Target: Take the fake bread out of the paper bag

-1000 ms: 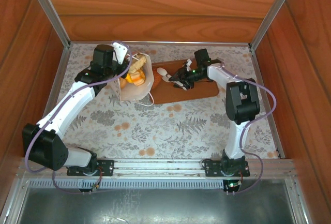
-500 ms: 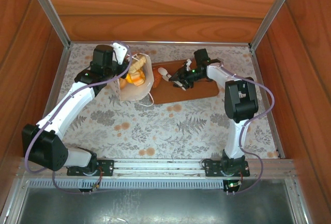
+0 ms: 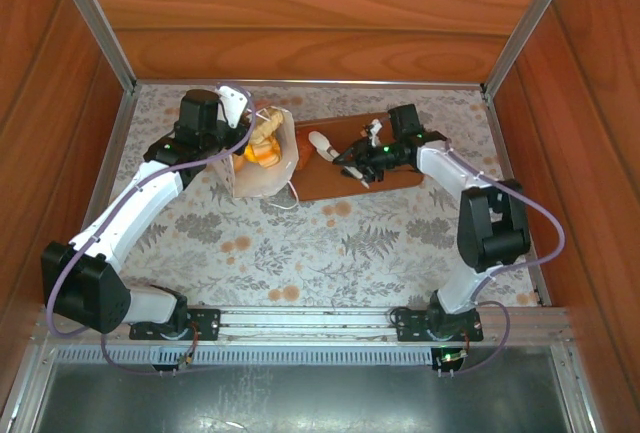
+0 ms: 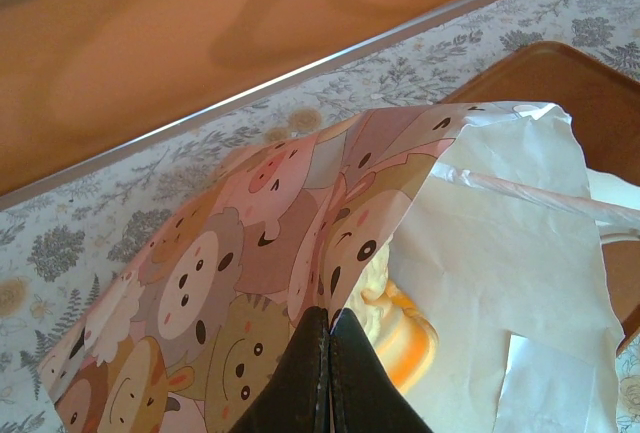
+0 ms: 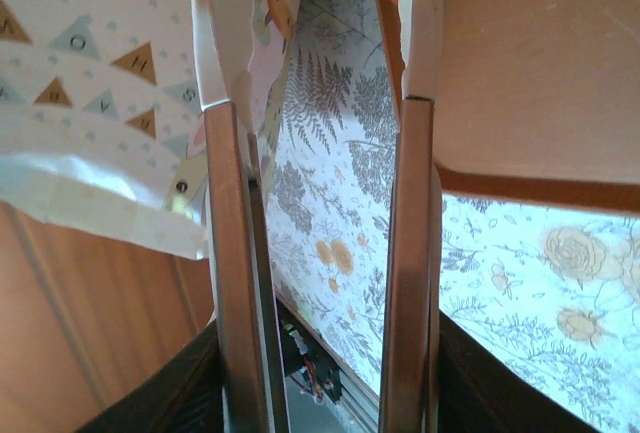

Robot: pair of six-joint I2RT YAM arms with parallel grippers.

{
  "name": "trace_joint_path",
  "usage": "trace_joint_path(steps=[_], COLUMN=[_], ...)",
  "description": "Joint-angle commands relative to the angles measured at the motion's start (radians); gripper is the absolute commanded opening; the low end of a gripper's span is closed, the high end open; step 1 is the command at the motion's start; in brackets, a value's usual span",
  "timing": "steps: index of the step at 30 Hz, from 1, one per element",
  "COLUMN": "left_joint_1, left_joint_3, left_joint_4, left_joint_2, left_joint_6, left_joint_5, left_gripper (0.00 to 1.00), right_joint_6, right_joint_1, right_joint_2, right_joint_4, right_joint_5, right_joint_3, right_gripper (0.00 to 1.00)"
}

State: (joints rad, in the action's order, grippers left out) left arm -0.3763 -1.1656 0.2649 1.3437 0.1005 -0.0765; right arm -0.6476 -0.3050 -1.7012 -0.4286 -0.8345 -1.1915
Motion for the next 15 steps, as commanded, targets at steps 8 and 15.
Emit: trace_joint_path(steps=[8,15], left_joint_1=[-0.008,-0.007], left_joint_3=[0.002,-0.001], left_joint_4=[-0.036,-0.038], left_joint_2=[-0.015,-0.002], left_joint_6=[-0.005,-0.020], left_joint_5=[-0.004,0.004], left_gripper=[0.00,0.00], right_joint_6=[-0.051,-0.081], right_joint_1=[-0.026,-0.133], right_joint_2=[0.338,0.531], right_joint_4=[0.024,-0.013], right_joint_5=[0.035,0.142], right_joint_3=[0.173,0.208], right_gripper=[0.46,0.47])
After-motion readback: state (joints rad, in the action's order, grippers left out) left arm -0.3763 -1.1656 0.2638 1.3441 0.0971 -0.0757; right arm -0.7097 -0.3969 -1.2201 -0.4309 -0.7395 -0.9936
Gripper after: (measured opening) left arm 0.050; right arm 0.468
